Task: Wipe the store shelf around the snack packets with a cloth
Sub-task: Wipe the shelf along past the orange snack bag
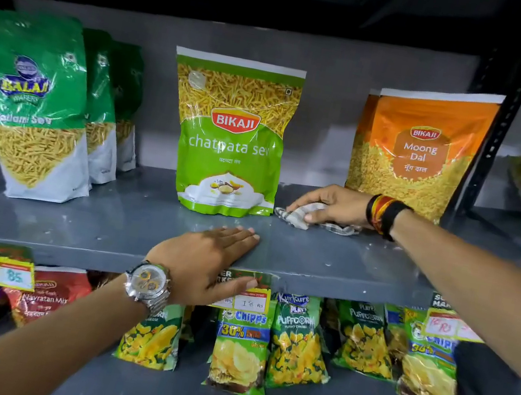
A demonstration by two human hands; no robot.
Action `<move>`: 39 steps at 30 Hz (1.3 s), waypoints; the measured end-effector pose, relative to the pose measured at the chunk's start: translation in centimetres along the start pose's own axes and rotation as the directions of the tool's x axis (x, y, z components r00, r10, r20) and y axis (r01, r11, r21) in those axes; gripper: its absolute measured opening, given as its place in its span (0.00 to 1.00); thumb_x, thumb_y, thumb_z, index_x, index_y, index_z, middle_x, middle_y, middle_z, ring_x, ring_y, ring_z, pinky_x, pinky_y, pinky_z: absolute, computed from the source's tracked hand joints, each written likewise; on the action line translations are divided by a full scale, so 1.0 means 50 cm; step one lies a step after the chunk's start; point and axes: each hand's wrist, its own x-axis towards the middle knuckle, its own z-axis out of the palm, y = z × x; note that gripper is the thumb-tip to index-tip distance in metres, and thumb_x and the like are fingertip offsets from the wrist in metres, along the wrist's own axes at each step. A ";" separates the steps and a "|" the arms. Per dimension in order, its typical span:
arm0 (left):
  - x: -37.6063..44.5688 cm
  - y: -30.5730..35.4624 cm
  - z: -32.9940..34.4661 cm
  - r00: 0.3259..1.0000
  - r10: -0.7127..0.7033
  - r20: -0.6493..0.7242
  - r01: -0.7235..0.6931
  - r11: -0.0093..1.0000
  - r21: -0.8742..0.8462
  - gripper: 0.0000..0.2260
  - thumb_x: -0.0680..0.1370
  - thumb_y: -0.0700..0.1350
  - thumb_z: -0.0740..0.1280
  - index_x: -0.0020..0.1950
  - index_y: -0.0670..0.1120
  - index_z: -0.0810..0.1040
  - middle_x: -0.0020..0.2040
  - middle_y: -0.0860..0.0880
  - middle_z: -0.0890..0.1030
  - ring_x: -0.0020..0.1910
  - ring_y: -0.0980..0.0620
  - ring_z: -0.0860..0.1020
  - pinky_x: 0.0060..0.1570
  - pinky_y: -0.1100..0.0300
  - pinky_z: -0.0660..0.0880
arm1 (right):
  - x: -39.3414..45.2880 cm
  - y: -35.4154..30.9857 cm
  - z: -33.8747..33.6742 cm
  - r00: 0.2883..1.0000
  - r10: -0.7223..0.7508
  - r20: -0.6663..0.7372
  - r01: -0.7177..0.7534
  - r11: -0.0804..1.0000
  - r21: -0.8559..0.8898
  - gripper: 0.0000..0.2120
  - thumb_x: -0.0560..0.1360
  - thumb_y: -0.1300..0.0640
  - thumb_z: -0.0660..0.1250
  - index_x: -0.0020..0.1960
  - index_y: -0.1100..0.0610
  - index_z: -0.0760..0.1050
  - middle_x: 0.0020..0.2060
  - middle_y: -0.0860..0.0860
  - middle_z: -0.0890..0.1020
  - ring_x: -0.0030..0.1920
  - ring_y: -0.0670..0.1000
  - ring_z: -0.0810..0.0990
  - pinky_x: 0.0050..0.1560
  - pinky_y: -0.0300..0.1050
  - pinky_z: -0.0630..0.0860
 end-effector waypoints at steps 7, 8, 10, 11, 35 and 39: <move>0.003 -0.002 -0.008 1.000 -0.007 0.013 0.008 0.999 -0.041 0.35 0.81 0.68 0.53 0.81 0.47 0.60 0.79 0.48 0.64 0.77 0.50 0.64 0.74 0.58 0.58 | 0.028 -0.023 0.009 0.972 0.014 -0.234 -0.011 1.000 0.013 0.17 0.77 0.62 0.69 0.65 0.57 0.77 0.57 0.50 0.81 0.54 0.45 0.76 0.44 0.24 0.70; 0.004 -0.001 -0.011 0.999 -0.013 0.031 0.014 0.998 -0.056 0.35 0.80 0.68 0.53 0.81 0.48 0.59 0.80 0.49 0.64 0.77 0.51 0.63 0.74 0.57 0.59 | 0.036 -0.019 0.029 0.972 0.019 -0.233 -0.023 1.000 -0.014 0.16 0.77 0.63 0.68 0.64 0.56 0.78 0.55 0.51 0.82 0.53 0.45 0.76 0.45 0.29 0.70; 0.003 -0.001 -0.017 0.998 -0.025 0.057 0.030 0.996 -0.082 0.35 0.80 0.68 0.53 0.81 0.49 0.58 0.80 0.49 0.63 0.77 0.51 0.63 0.74 0.55 0.61 | 0.031 -0.019 0.055 0.971 0.004 -0.240 -0.010 1.000 -0.022 0.15 0.76 0.63 0.68 0.62 0.54 0.79 0.52 0.49 0.82 0.51 0.46 0.78 0.46 0.33 0.71; 0.002 -0.002 -0.020 0.998 -0.031 0.058 0.037 0.995 -0.093 0.34 0.80 0.67 0.53 0.81 0.49 0.58 0.80 0.50 0.63 0.77 0.51 0.64 0.73 0.54 0.63 | 0.018 -0.023 0.057 0.973 -0.006 -0.231 0.000 1.000 -0.026 0.15 0.76 0.63 0.68 0.62 0.53 0.80 0.51 0.48 0.82 0.50 0.45 0.78 0.44 0.30 0.71; -0.021 -0.022 -0.019 0.994 -0.086 0.064 0.092 0.991 -0.098 0.39 0.77 0.73 0.44 0.81 0.50 0.58 0.80 0.50 0.62 0.78 0.51 0.63 0.73 0.49 0.67 | -0.157 -0.081 0.019 0.998 -0.035 -0.052 0.041 0.991 0.129 0.17 0.77 0.56 0.69 0.66 0.51 0.77 0.52 0.41 0.83 0.48 0.37 0.80 0.52 0.29 0.73; -0.023 -0.020 -0.020 0.992 -0.101 0.079 0.108 0.990 -0.088 0.41 0.76 0.74 0.41 0.81 0.52 0.57 0.81 0.52 0.61 0.78 0.52 0.62 0.74 0.48 0.65 | -0.136 -0.050 0.043 0.954 0.079 -0.290 -0.065 0.996 0.055 0.17 0.77 0.59 0.69 0.65 0.53 0.78 0.57 0.48 0.82 0.54 0.44 0.80 0.59 0.39 0.74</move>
